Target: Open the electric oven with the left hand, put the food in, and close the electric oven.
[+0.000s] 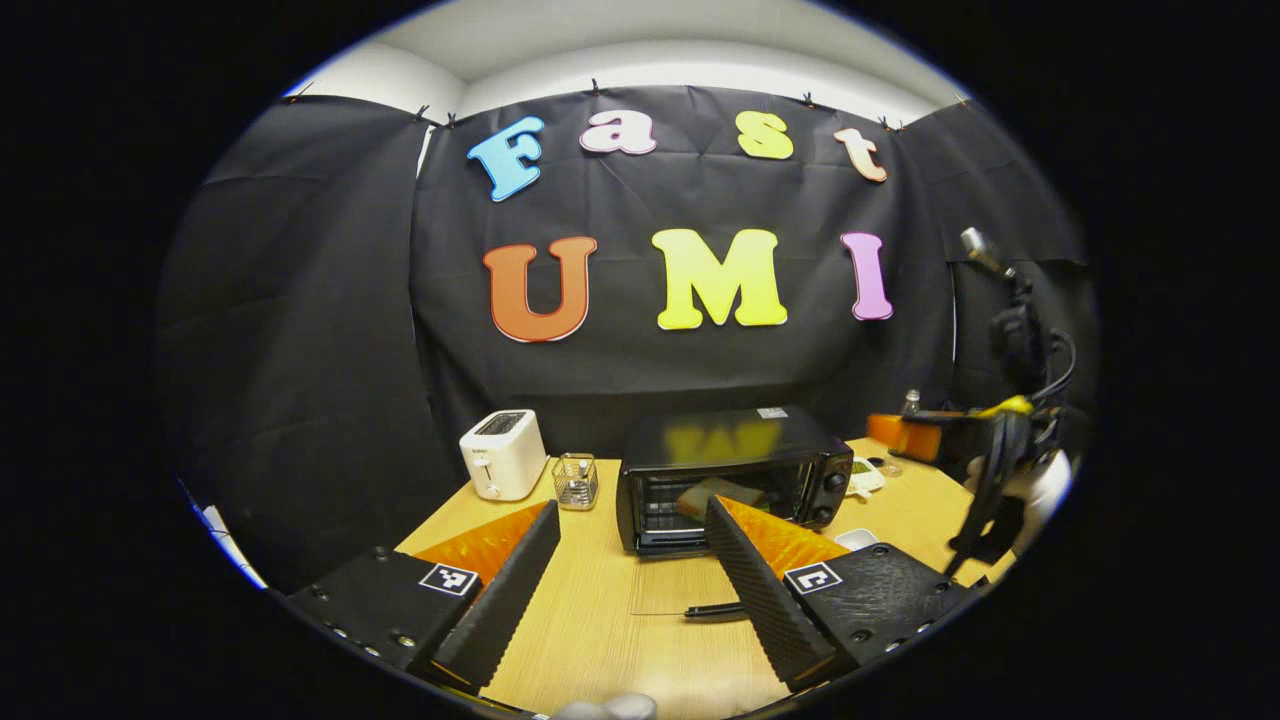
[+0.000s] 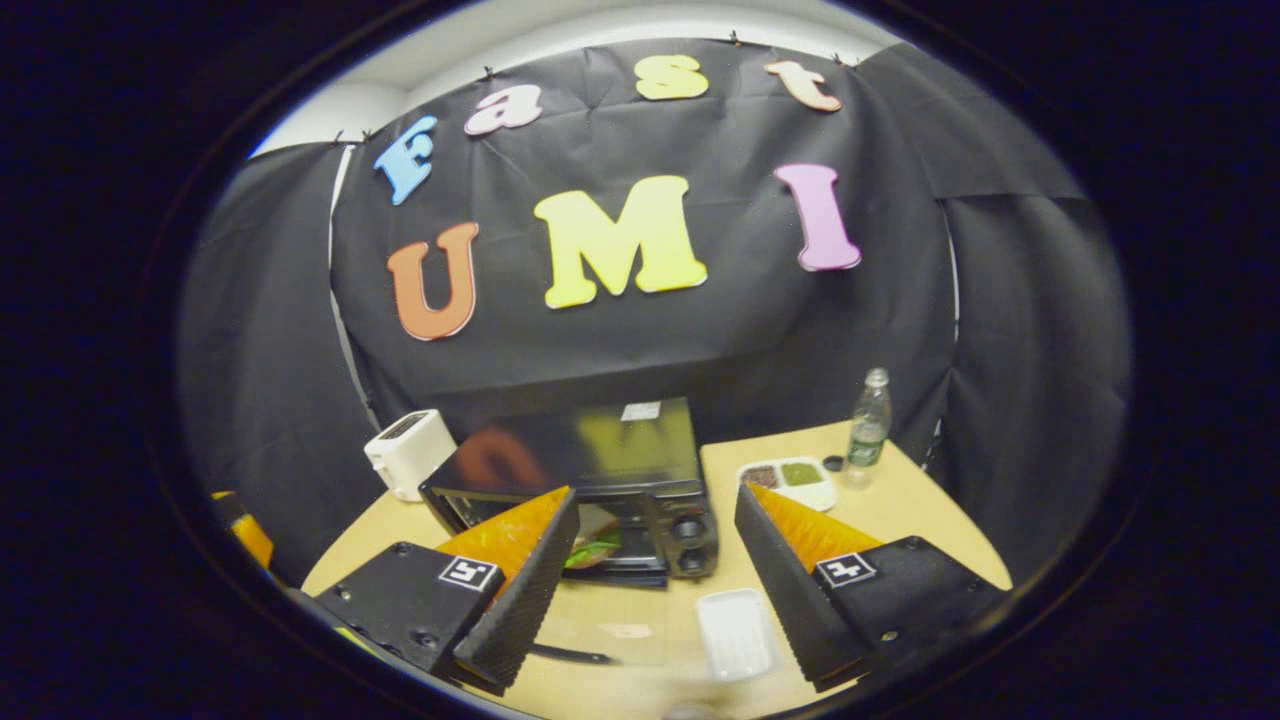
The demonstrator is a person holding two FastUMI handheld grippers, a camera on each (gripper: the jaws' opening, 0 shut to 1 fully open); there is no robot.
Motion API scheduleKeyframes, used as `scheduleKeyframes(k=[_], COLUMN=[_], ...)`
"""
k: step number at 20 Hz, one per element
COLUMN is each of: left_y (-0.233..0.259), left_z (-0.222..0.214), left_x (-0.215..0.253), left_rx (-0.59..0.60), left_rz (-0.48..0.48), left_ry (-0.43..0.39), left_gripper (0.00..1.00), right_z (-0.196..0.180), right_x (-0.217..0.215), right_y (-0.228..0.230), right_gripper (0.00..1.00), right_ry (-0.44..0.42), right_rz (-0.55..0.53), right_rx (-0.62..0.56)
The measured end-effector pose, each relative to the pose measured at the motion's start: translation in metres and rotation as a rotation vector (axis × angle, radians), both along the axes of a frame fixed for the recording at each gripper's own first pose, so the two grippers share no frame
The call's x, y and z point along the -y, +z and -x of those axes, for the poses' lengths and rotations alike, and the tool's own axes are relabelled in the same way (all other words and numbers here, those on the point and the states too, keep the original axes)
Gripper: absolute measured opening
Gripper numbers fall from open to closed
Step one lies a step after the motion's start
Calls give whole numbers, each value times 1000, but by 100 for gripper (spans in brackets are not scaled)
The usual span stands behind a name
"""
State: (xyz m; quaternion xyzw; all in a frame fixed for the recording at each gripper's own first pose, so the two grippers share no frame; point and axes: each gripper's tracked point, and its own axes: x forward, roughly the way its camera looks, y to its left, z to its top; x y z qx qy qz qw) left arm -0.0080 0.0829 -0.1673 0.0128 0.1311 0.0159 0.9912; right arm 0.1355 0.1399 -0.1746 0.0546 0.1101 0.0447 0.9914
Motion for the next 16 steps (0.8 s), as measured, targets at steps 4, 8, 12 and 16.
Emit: scheduleKeyframes(k=[4, 8, 12, 16], left_y=[-30, -71, -112, -160], left_z=[-1, -1, 3, 4], left_x=[20, 55, 99, 120], left_rx=[-57, -111, -175, -240], left_rz=[-11, -21, -12, 30], left_ry=[-5, -49, -106, -106], left_gripper=[96, 96, 96, 96], right_z=[41, 73, 93, 111], right_x=[67, 118, 151, 168], right_y=[38, 52, 57, 74], right_gripper=[89, 89, 89, 89], right_ry=[-55, -90, -119, -115], right_rz=[29, 55, 76, 102], right_rx=[56, 59, 40, 43])
